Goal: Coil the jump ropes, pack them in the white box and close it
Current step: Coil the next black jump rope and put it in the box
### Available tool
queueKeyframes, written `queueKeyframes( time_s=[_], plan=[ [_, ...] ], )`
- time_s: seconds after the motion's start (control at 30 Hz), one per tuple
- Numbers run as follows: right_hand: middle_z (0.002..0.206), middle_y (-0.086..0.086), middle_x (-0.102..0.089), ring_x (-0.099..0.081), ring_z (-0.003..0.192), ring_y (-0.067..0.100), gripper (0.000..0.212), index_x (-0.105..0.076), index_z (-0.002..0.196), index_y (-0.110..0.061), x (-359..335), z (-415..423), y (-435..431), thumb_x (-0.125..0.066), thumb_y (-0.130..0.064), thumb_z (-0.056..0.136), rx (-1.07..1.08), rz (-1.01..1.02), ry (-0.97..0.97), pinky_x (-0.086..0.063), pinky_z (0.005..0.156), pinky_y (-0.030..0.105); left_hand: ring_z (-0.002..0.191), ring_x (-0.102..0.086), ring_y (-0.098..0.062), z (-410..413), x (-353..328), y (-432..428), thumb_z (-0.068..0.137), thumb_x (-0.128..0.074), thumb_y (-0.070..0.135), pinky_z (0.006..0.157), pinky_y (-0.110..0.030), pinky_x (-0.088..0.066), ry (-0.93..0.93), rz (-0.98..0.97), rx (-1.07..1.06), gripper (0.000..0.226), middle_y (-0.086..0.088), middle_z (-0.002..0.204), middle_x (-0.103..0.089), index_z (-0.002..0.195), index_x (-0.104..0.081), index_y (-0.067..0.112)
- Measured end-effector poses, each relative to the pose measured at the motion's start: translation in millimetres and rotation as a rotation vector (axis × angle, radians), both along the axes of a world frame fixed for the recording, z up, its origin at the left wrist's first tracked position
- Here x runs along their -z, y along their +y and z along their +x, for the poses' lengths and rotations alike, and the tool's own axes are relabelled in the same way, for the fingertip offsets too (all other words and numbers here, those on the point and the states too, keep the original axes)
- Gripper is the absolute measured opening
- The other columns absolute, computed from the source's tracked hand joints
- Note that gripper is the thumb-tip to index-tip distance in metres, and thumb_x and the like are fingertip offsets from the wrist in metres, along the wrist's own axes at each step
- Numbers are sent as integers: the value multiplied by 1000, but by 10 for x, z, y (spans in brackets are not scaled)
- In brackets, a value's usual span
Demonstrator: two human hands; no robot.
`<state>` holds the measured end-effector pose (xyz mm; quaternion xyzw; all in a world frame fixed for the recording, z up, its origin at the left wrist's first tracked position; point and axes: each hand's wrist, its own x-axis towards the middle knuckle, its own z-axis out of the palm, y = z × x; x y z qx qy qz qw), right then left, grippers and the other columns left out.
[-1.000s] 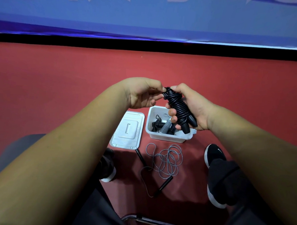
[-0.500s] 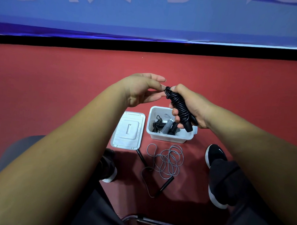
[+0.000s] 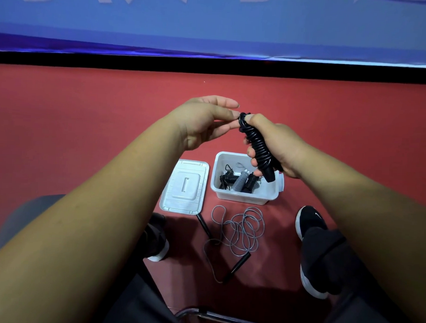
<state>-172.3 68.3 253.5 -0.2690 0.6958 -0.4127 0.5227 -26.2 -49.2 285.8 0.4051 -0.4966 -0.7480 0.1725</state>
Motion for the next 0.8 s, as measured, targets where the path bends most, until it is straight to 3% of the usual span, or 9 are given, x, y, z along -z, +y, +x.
queueKeyframes(
  time_s=[0.27,0.53,0.8],
  plan=[
    [78,10,-69,-69,59,26,57,-71,114,-13,-49,24,45,-65,-66,93,43,-59,-32,-61,57,45,95,-76,-11,37,39,-50,95,-69,1,57,-11,-55,37,107,3,24,1,102,-79,113,-69,16],
    [71,14,-69,-70,56,33,60,-72,105,-7,-44,27,-5,-65,-64,89,95,-20,103,-61,60,46,85,-74,-13,-2,131,11,99,-56,-8,48,-9,-49,97,20,18,31,-3,105,-75,114,-69,16],
    [66,9,-67,-66,52,29,63,-70,101,-7,-79,32,-12,-57,-68,93,100,-19,107,-58,54,40,77,-75,-10,-24,179,19,97,-58,-9,49,-9,-50,255,96,43,30,-5,104,-70,113,-68,15]
  ],
)
